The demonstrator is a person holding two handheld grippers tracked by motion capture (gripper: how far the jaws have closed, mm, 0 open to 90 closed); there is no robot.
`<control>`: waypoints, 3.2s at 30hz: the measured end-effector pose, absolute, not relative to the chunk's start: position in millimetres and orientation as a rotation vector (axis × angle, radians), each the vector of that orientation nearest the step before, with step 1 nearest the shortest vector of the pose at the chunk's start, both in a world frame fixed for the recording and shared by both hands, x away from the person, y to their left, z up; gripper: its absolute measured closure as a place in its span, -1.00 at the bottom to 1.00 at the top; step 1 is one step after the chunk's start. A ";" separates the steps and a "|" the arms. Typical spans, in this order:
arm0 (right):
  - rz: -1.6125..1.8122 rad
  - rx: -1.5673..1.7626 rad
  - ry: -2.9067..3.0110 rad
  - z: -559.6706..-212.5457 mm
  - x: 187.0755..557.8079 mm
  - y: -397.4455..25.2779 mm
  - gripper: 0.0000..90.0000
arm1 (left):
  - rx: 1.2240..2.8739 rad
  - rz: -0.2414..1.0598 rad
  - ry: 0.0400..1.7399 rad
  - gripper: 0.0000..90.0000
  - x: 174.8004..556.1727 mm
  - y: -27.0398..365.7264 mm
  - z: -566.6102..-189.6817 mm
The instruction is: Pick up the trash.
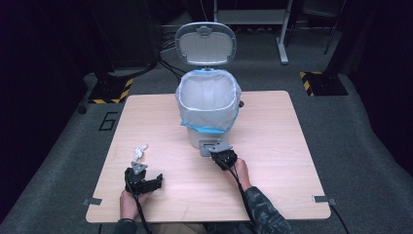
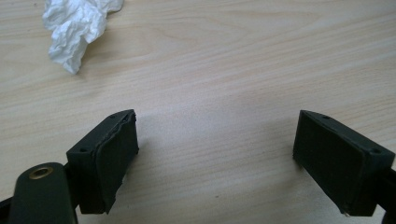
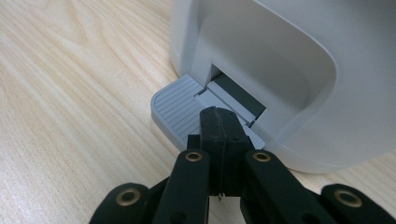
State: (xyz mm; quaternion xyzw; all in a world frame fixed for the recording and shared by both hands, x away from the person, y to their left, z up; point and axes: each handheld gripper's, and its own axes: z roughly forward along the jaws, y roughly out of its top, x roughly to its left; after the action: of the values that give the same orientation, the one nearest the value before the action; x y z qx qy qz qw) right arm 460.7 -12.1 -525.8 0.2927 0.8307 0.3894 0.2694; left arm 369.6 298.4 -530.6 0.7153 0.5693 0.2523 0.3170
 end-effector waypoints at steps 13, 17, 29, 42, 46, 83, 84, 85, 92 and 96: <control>1.054 0.783 2.239 -525.8 461.5 -13.0 1.00 | 1.866 0.602 1.496 -0.78 376.7 316.2 -515.6; 1.054 0.790 2.239 -525.9 461.1 -12.8 1.00 | 1.846 0.603 1.502 -0.78 381.5 323.2 -509.1; 1.059 0.815 2.241 -525.8 460.2 -12.8 1.00 | 1.809 0.637 1.530 -0.73 415.5 350.6 -488.2; 1.065 0.818 2.242 -525.8 460.2 -12.8 1.00 | 1.825 0.600 1.600 -0.73 450.3 364.2 -495.1; 1.064 0.818 2.242 -525.8 460.2 -12.9 1.00 | 1.842 0.598 1.591 -0.62 453.8 362.7 -497.7; 1.067 0.824 2.243 -525.8 460.5 -13.6 1.00 | 1.908 0.618 1.502 0.84 459.9 356.0 -491.8; 1.066 0.824 2.243 -525.8 460.6 -13.7 1.00 | 1.905 0.613 1.504 0.84 459.5 355.4 -490.0; 1.065 0.823 2.243 -525.8 460.6 -13.7 1.00 | 1.891 0.618 1.501 0.84 459.6 354.4 -488.6; 1.070 0.833 2.251 -525.7 460.3 -13.7 1.00 | 1.892 0.639 1.470 0.84 458.2 350.1 -475.5; 1.069 0.834 2.252 -525.7 460.4 -13.8 1.00 | 1.879 0.638 1.463 0.84 456.9 349.4 -468.4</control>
State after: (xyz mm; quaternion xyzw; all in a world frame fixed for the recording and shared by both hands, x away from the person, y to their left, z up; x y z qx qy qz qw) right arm 460.4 -13.8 -525.7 0.3068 0.8287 0.3935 0.2535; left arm 456.9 349.4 -468.4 0.7191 0.5597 0.2442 0.3316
